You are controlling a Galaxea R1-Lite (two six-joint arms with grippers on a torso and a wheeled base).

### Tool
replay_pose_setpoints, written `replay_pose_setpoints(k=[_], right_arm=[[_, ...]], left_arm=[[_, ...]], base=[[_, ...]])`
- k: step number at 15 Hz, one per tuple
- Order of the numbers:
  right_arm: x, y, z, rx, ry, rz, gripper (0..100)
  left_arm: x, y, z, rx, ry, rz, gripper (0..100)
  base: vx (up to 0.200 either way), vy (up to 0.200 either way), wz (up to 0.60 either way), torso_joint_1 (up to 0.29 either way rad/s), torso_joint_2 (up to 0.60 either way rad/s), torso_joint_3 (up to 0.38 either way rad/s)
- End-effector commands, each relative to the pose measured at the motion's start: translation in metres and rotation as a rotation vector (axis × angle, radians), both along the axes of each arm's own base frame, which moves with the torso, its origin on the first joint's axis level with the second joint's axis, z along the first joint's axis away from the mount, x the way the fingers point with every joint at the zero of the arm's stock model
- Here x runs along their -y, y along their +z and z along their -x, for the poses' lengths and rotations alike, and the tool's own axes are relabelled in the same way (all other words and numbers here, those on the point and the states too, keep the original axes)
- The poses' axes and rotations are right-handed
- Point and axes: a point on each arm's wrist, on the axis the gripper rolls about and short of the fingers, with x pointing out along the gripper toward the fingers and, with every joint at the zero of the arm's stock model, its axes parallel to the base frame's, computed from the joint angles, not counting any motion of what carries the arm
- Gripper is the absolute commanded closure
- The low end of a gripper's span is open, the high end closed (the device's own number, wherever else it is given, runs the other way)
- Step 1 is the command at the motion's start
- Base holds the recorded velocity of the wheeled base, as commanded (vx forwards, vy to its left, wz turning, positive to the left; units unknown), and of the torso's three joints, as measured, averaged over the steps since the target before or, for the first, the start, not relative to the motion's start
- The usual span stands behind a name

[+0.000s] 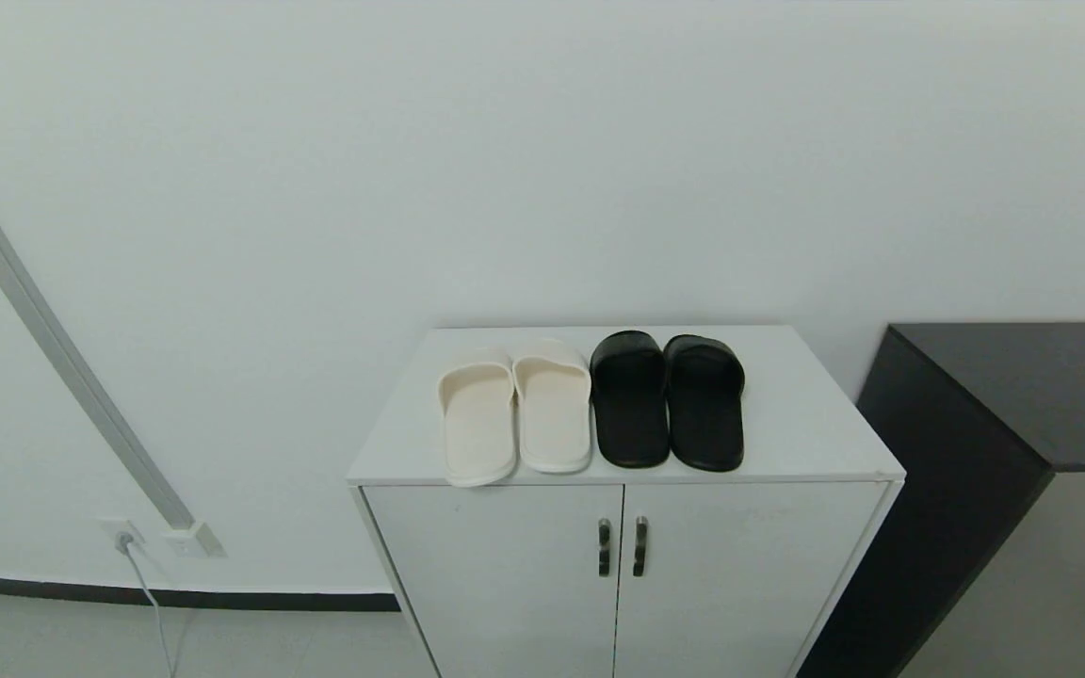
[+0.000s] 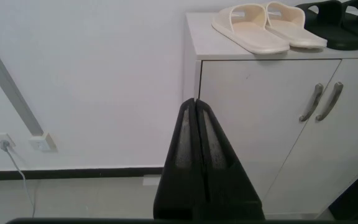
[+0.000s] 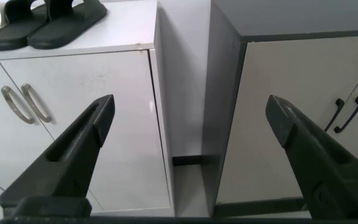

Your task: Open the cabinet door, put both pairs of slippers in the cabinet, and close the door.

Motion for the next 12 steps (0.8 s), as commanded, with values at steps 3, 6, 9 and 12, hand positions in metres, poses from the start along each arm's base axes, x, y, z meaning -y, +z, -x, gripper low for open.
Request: replay_pose_setpoints(k=[3, 6, 9, 12], right_arm=[[0.0, 0.0, 0.0, 0.0, 0.001, 0.0, 0], [0.0, 0.0, 0.0, 0.0, 0.003, 0.0, 0], [0.0, 0.0, 0.0, 0.002, 0.006, 0.003, 0], [0.0, 0.063, 0.011, 0.185, -0.017, -0.006, 0]], left_arm=[[0.0, 0.0, 0.0, 0.0, 0.0, 0.0, 100], [0.0, 0.0, 0.0, 0.0, 0.002, -0.001, 100], [0.0, 0.0, 0.0, 0.0, 0.002, 0.0, 100], [0.0, 0.0, 0.0, 0.0, 0.002, 0.003, 100]], base=[[0.0, 0.0, 0.0, 0.0, 0.0, 0.0], [0.0, 0.0, 0.0, 0.0, 0.0, 0.0], [0.0, 0.0, 0.0, 0.0, 0.0, 0.0], [0.0, 0.0, 0.0, 0.0, 0.0, 0.0]])
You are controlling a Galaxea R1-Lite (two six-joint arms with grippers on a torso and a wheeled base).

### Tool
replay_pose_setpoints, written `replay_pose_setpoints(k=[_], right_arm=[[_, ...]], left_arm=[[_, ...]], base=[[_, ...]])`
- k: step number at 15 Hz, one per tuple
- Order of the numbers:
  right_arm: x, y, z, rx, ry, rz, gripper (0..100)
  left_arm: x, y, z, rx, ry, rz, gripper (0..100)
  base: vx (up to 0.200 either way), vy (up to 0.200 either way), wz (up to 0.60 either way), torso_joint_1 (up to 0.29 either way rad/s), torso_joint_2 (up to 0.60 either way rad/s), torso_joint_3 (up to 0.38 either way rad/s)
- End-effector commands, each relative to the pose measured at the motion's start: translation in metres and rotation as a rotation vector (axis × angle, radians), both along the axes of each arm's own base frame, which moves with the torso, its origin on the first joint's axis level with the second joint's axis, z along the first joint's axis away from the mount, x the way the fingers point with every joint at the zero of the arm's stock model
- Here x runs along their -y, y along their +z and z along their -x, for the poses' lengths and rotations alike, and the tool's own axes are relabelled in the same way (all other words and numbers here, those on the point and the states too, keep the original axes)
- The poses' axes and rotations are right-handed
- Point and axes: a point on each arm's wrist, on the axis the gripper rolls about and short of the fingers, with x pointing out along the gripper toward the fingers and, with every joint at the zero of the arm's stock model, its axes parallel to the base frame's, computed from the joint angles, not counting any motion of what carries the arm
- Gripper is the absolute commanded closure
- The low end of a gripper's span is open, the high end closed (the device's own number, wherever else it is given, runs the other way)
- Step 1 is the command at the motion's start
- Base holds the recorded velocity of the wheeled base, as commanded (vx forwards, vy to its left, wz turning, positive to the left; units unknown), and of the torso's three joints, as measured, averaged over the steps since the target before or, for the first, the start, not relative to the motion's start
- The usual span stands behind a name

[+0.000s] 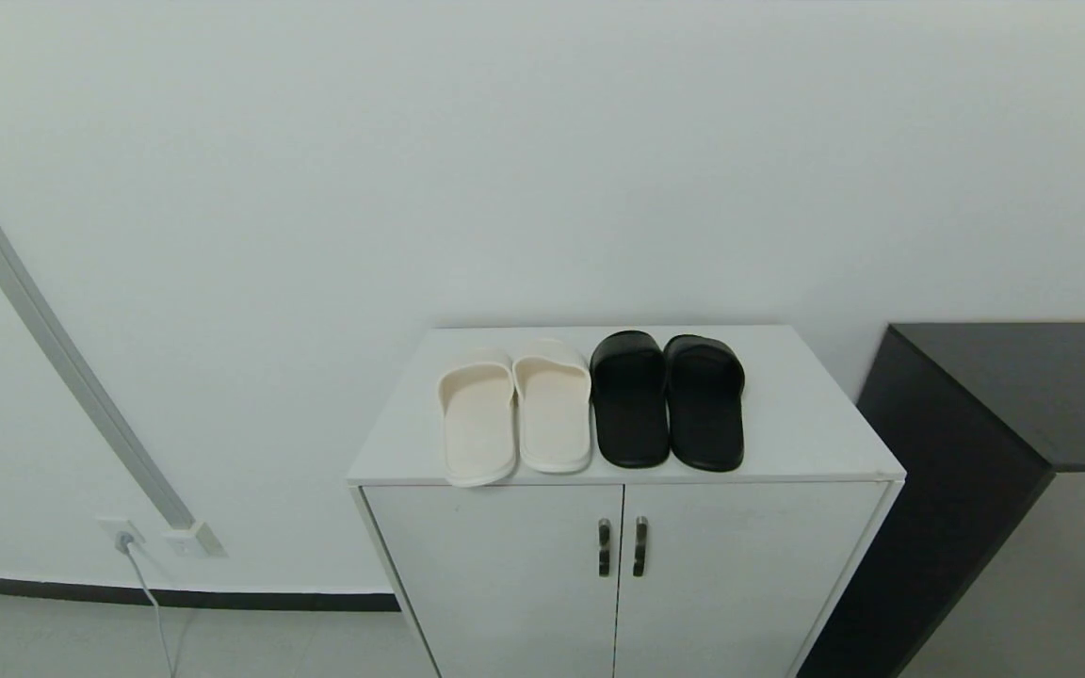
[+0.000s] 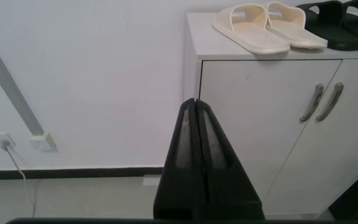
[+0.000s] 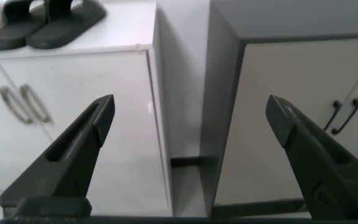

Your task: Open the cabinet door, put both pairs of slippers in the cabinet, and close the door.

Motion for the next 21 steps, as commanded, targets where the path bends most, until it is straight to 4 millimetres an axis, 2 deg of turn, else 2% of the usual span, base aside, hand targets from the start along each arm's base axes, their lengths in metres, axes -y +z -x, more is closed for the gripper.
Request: replay_pose_setpoints(k=[1, 3, 5, 7, 8, 9, 11, 16, 21], right_arm=[[0.0, 0.058, 0.005, 0.092, -0.005, -0.018, 0], [-0.002, 0.06, -0.011, -0.09, 0.087, -0.003, 0], [-0.003, 0.061, -0.027, -0.194, 0.151, -0.016, 0], [-0.005, 0.072, -0.057, -0.28, 0.224, -0.027, 0], [-0.006, 0.074, -0.065, -0.294, 0.236, -0.029, 0], [-0.011, 0.083, -0.087, -0.309, 0.292, -0.047, 0], [-0.022, 0.093, -0.114, -0.332, 0.342, -0.06, 0], [-0.08, 0.11, -0.17, -0.367, 0.382, -0.111, 0], [-0.143, 0.096, -0.239, -0.386, 0.352, -0.099, 0]], left_arm=[[0.0, 0.0, 0.0, -0.001, 0.0, 0.001, 100], [0.0, 0.0, 0.0, -0.001, 0.0, 0.0, 100], [0.0, 0.0, 0.0, -0.001, 0.0, 0.0, 100], [0.0, 0.0, 0.0, -0.001, 0.0, 0.0, 100], [0.0, 0.0, 0.0, -0.001, -0.001, 0.0, 100], [0.0, 0.0, 0.0, -0.001, -0.001, 0.0, 100], [0.0, 0.0, 0.0, -0.001, -0.001, 0.0, 100], [0.0, 0.0, 0.0, -0.001, -0.001, 0.0, 100], [0.0, 0.0, 0.0, -0.001, -0.001, 0.001, 100]], base=[[0.0, 0.0, 0.0, 0.0, 0.0, 0.0], [0.0, 0.0, 0.0, 0.0, 0.0, 0.0], [0.0, 0.0, 0.0, 0.0, 0.0, 0.0], [0.0, 0.0, 0.0, 0.0, 0.0, 0.0], [0.0, 0.0, 0.0, 0.0, 0.0, 0.0], [0.0, 0.0, 0.0, 0.0, 0.0, 0.0], [0.0, 0.0, 0.0, 0.0, 0.0, 0.0], [0.0, 0.0, 0.0, 0.0, 0.0, 0.0], [0.0, 0.0, 0.0, 0.0, 0.0, 0.0]])
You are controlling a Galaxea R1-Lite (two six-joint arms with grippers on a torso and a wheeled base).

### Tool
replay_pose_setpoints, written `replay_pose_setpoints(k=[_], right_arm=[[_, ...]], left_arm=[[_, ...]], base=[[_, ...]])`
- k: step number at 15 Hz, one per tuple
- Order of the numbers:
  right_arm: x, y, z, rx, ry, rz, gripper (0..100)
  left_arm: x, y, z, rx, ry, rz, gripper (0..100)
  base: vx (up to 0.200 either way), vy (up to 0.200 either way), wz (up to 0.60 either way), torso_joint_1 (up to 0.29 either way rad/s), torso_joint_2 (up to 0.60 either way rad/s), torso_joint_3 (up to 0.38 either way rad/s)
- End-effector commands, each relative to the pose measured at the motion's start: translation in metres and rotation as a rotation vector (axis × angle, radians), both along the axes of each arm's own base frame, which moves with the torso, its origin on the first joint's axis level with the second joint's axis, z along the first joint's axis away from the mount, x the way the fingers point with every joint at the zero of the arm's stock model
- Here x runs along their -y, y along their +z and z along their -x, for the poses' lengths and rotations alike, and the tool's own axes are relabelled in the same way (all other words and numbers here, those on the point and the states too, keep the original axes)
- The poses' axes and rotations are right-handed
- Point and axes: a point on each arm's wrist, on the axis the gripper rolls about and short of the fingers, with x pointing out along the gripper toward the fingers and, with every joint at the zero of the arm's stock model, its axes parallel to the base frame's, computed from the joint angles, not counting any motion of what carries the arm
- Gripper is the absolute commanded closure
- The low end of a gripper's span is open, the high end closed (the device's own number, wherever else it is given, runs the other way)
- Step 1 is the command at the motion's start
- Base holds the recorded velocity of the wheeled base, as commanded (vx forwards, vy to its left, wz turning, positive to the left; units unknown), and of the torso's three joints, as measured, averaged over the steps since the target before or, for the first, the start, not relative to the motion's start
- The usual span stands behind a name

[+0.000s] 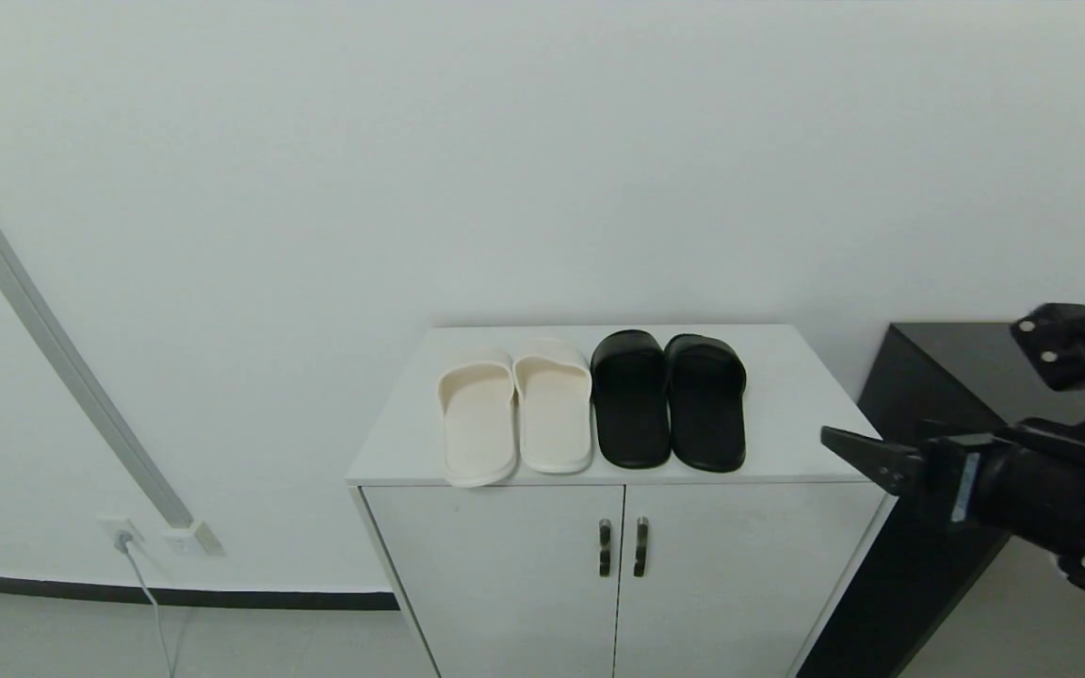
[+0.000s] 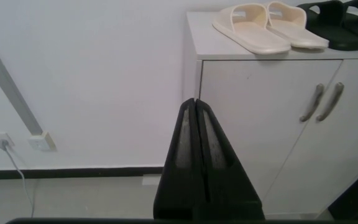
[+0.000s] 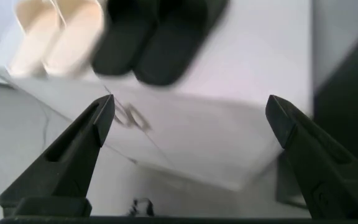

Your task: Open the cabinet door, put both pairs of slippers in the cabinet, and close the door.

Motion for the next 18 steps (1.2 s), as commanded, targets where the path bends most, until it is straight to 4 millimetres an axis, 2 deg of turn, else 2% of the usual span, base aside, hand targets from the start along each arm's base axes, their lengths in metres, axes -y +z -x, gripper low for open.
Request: replay_pose_setpoints(k=[1, 2, 4, 12, 15, 18], right_arm=[[-0.047, -0.023, -0.051, -0.046, -0.022, 0.046, 0], [-0.052, -0.025, -0.058, -0.042, -0.033, 0.049, 0], [-0.071, -0.031, -0.085, -0.015, -0.083, 0.042, 0], [-0.108, -0.035, -0.125, 0.028, -0.157, 0.044, 0], [-0.138, -0.037, -0.142, 0.064, -0.146, 0.051, 0], [-0.154, -0.048, -0.163, 0.081, -0.144, 0.088, 0]], left_arm=[[0.0, 0.0, 0.0, 0.0, 0.002, 0.001, 100], [0.0, 0.0, 0.0, 0.0, 0.002, 0.001, 100], [0.0, 0.0, 0.0, 0.0, 0.0, 0.001, 100], [0.0, 0.0, 0.0, 0.0, -0.001, 0.001, 100], [0.0, 0.0, 0.0, 0.0, -0.001, 0.001, 100], [0.0, 0.0, 0.0, 0.0, -0.001, 0.001, 100]], base=[[0.0, 0.0, 0.0, 0.0, 0.0, 0.0], [0.0, 0.0, 0.0, 0.0, 0.0, 0.0], [0.0, 0.0, 0.0, 0.0, 0.0, 0.0], [0.0, 0.0, 0.0, 0.0, 0.0, 0.0], [0.0, 0.0, 0.0, 0.0, 0.0, 0.0], [0.0, 0.0, 0.0, 0.0, 0.0, 0.0]])
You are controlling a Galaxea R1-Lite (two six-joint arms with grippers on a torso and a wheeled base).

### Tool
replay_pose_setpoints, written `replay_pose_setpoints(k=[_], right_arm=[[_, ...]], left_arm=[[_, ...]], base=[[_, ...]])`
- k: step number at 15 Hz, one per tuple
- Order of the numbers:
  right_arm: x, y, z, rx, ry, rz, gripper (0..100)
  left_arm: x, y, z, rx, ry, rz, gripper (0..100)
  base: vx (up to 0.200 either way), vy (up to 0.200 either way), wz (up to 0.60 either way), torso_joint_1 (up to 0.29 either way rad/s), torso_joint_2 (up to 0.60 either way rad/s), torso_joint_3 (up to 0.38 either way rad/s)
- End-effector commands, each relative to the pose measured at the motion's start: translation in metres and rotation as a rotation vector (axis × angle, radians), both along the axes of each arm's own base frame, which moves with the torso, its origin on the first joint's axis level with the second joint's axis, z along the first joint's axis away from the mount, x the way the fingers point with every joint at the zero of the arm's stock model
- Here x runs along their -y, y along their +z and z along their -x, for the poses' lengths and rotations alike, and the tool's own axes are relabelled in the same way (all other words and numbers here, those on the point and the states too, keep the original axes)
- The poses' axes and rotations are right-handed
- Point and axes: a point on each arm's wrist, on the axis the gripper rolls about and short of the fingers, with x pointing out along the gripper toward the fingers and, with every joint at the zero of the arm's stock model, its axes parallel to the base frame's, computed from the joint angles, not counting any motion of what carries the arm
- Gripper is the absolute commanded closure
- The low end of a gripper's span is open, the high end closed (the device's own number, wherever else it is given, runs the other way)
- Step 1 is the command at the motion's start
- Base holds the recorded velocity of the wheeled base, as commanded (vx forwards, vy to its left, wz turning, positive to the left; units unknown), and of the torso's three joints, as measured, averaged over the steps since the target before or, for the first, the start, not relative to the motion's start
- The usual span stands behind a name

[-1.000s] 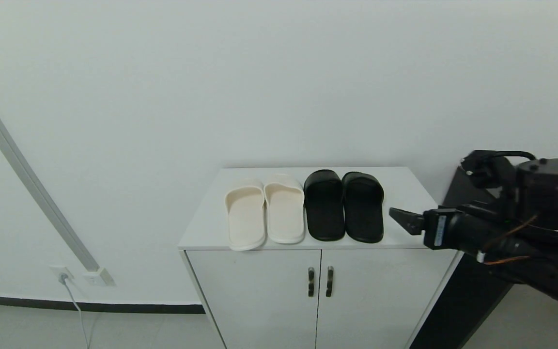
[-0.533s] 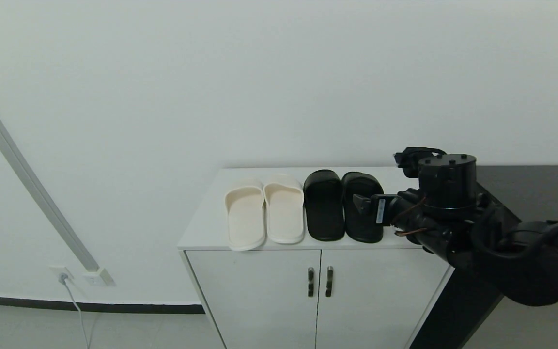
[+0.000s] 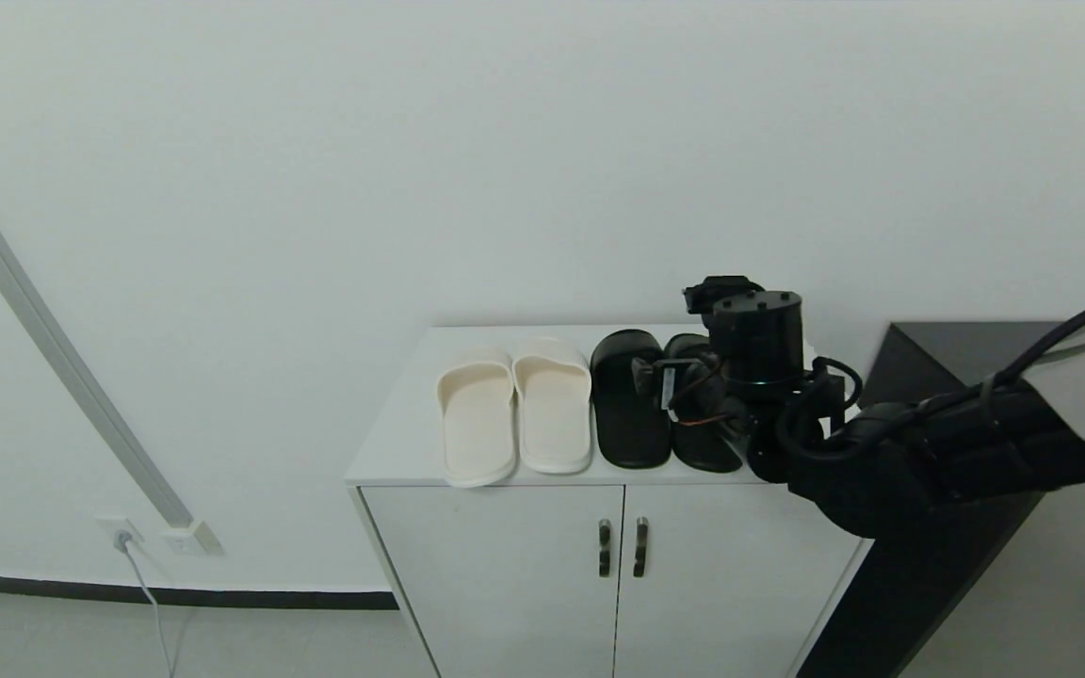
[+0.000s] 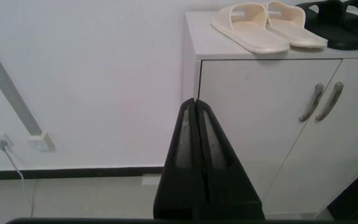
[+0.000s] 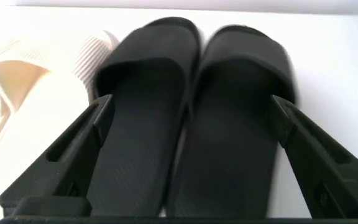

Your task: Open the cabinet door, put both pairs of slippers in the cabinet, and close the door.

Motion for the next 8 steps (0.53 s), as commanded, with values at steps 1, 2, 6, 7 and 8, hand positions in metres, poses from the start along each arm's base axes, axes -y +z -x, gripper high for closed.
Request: replay_pose_setpoints(k=[1, 2, 6, 7, 8], right_arm=[[-0.015, -0.021, -0.019, -0.014, -0.018, 0.026, 0], [-0.017, -0.024, -0.024, -0.011, -0.029, 0.026, 0], [-0.023, -0.035, -0.05, 0.01, -0.053, 0.044, 0], [-0.022, -0.036, -0.057, 0.017, -0.064, 0.047, 0], [-0.021, -0.036, -0.06, 0.023, -0.074, 0.055, 0]], left_arm=[[0.0, 0.0, 0.0, -0.001, 0.001, 0.0, 100], [0.0, 0.0, 0.0, -0.002, 0.001, 0.0, 100], [0.0, 0.0, 0.0, -0.001, 0.001, 0.0, 100], [0.0, 0.0, 0.0, -0.001, 0.003, 0.0, 100], [0.0, 0.0, 0.0, -0.001, 0.001, 0.002, 100]], base=[[0.0, 0.0, 0.0, 0.0, 0.0, 0.0], [0.0, 0.0, 0.0, 0.0, 0.0, 0.0], [0.0, 0.0, 0.0, 0.0, 0.0, 0.0], [0.0, 0.0, 0.0, 0.0, 0.0, 0.0], [0.0, 0.0, 0.0, 0.0, 0.0, 0.0]])
